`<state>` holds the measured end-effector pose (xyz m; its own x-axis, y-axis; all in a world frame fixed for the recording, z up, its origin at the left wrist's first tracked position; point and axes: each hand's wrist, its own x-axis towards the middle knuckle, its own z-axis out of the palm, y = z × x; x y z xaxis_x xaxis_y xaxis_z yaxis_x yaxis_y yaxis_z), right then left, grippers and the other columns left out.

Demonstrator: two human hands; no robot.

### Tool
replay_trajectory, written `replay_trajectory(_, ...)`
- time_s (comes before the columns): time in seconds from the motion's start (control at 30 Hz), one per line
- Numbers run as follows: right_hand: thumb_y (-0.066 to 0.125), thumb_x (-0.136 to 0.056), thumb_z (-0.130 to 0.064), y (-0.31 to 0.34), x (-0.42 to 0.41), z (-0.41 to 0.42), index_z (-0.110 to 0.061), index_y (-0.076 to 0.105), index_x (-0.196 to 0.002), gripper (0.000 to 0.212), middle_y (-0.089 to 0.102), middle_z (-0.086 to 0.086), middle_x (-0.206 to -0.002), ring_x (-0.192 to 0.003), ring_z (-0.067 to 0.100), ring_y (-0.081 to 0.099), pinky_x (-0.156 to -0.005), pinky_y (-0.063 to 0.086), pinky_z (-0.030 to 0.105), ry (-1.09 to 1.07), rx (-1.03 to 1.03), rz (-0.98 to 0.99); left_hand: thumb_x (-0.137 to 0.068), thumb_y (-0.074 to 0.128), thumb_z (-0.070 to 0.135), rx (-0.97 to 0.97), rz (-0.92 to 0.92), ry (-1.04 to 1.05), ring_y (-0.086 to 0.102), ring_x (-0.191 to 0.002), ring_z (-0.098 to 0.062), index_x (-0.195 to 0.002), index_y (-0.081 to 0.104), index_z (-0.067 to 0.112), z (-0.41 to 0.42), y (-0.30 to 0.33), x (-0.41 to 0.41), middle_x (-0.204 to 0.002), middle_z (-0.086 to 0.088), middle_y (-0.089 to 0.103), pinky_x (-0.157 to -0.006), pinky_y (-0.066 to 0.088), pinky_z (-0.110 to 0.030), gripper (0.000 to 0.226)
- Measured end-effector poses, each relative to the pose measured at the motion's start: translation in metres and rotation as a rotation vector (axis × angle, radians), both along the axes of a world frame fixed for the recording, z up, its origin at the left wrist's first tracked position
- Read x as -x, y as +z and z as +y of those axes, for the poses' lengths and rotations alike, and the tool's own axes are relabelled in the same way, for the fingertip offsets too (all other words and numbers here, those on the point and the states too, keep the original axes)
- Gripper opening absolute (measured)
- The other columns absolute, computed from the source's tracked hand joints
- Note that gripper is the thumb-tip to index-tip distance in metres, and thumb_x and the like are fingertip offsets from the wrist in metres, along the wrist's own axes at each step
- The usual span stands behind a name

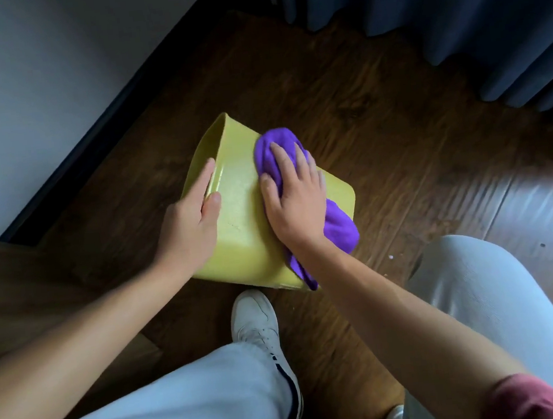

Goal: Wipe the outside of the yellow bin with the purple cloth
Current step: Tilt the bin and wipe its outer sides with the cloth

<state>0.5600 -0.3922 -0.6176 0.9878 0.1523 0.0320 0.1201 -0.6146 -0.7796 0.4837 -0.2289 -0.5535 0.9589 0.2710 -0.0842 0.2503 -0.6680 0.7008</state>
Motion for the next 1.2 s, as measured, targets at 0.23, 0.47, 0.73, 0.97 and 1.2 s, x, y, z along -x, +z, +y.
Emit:
replay_trajectory(0.23,0.045,-0.106,-0.042,-0.065,0.017,-0.070,-0.035,0.042,-0.157,0.051,0.033,0.003,-0.169,-0.155,0.029,0.028,-0.120,0.030,0.053,-0.211,0.098,0.239,-0.111,0.046,0.025,0.062,0.033,0.068,0.052,-0.063,-0.023,-0.159,0.032,0.039,0.012,-0.006,0.003,-0.090,0.002,0.067,-0.063,0.045,-0.033,0.052)
replay_trajectory(0.47,0.032,-0.105,-0.053,-0.080,0.013,-0.086,-0.038,0.033,-0.156,0.053,0.053,0.007,-0.149,-0.118,0.033,0.062,-0.086,0.049,0.042,-0.372,0.041,0.438,-0.111,0.046,0.025,0.084,0.030,0.068,0.055,-0.071,0.001,-0.160,0.033,0.037,0.011,-0.003,0.003,-0.129,0.006,0.064,-0.067,0.050,-0.014,0.052)
replay_trajectory(0.73,0.048,-0.101,-0.049,-0.048,0.001,-0.092,-0.028,0.060,-0.130,0.038,0.050,0.004,-0.130,-0.103,0.031,0.064,-0.082,0.045,0.037,-0.441,0.013,0.363,-0.111,0.045,0.024,0.101,0.047,0.088,0.056,-0.107,0.015,-0.161,0.032,0.035,0.008,0.001,0.000,-0.150,0.011,0.047,-0.089,0.044,-0.005,0.053)
replay_trajectory(0.97,0.058,-0.090,-0.042,0.055,-0.005,-0.012,-0.020,0.073,-0.095,0.027,0.057,0.000,-0.093,-0.093,0.020,0.056,-0.072,0.041,0.034,-0.063,-0.222,-0.003,-0.110,0.048,0.022,0.078,0.017,0.111,0.058,-0.131,-0.028,-0.159,0.039,0.032,0.000,0.003,-0.007,-0.148,-0.009,0.059,-0.107,0.047,-0.038,0.051)
replay_trajectory(1.2,0.067,-0.091,-0.031,0.048,0.005,0.046,-0.011,0.072,-0.109,0.028,0.062,0.011,-0.118,-0.117,0.028,0.055,-0.099,0.045,0.049,-0.019,-0.331,-0.062,-0.108,0.048,0.014,-0.033,-0.018,0.072,0.054,-0.121,-0.009,-0.158,0.042,0.026,-0.002,0.000,-0.009,-0.135,0.005,0.059,-0.099,0.039,-0.018,0.051)
